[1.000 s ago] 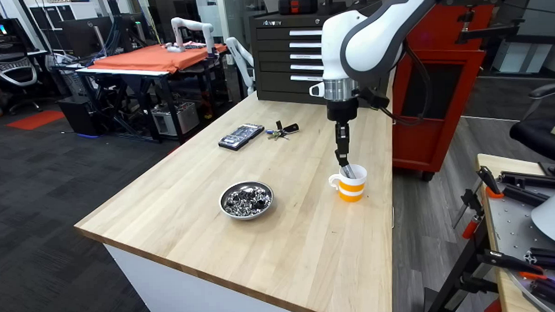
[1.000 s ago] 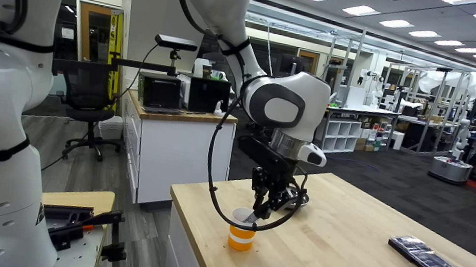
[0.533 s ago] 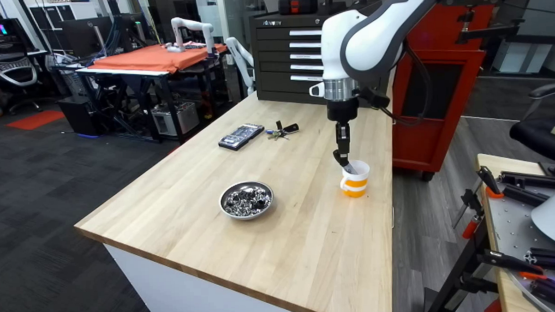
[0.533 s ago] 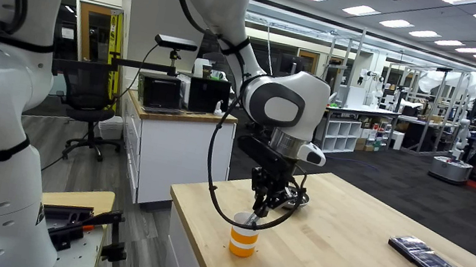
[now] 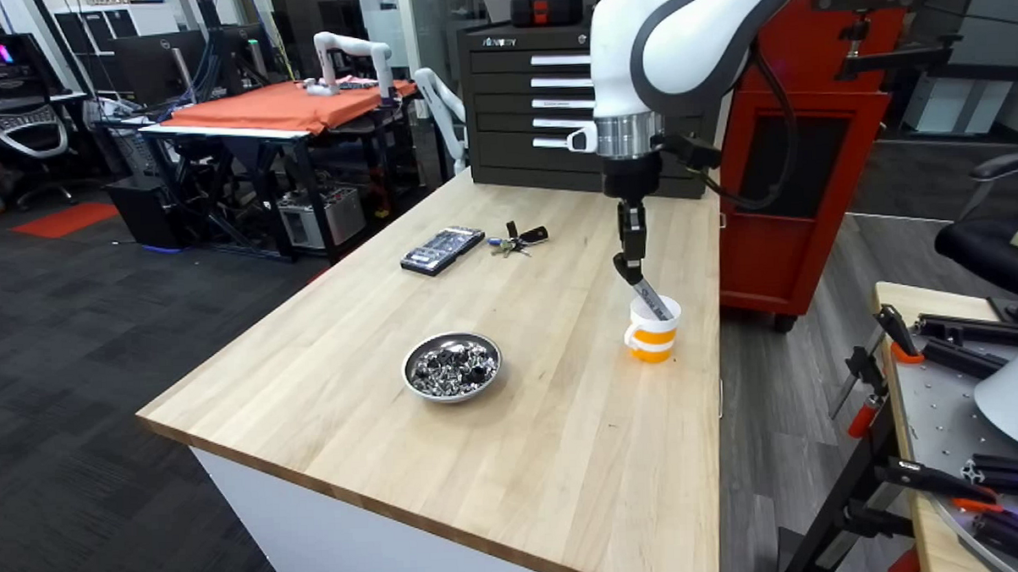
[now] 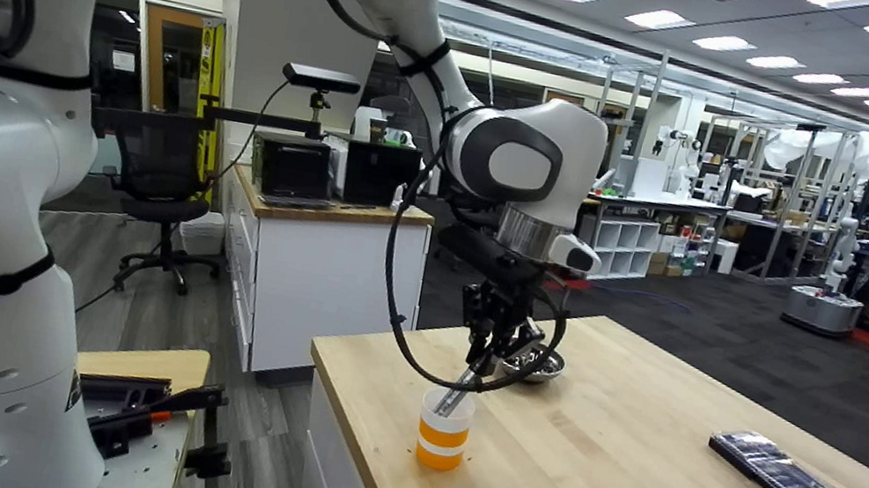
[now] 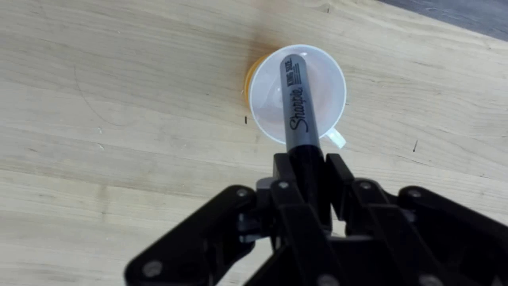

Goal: Remove the marker from the mug cup and place it on the table

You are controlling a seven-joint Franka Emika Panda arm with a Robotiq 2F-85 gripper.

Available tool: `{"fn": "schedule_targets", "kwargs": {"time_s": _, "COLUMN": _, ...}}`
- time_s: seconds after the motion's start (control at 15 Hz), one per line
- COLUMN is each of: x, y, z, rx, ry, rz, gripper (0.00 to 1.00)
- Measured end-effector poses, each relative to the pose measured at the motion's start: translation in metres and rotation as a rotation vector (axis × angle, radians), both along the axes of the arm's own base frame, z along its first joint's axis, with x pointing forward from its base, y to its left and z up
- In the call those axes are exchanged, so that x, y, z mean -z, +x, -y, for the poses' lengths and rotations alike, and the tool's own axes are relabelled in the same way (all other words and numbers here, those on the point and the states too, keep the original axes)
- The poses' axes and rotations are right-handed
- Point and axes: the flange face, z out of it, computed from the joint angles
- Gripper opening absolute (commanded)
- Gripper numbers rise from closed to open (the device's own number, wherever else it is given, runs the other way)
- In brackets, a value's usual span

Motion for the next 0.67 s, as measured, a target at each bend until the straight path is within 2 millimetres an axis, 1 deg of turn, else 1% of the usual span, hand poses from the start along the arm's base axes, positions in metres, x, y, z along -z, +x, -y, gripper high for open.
{"fn": "schedule_targets", "kwargs": {"time_s": 0.2, "x": -0.025, "y": 0.005, "z": 0.003, "rx": -0.022, "ry": -0.026, "rz": 0.030, "gripper": 0.06}}
{"fn": "schedule_targets", "kwargs": {"time_s": 0.4, "x": -0.050, "y": 0.016, "z": 0.010, "rx": -0.047, "ry": -0.063, "rz": 0.059, "gripper": 0.06}}
{"fn": "schedule_targets", "kwargs": {"time_s": 0.53, "x": -0.062, "y": 0.023, "z": 0.019, "rx": -0.054, "ry": -0.089, "rz": 0.067, "gripper": 0.06}}
{"fn": "schedule_targets", "kwargs": {"time_s": 0.67, "x": -0.068, "y": 0.030, "z": 0.029, "rx": -0.055, "ry": -0.109, "rz": 0.071, "gripper": 0.06}}
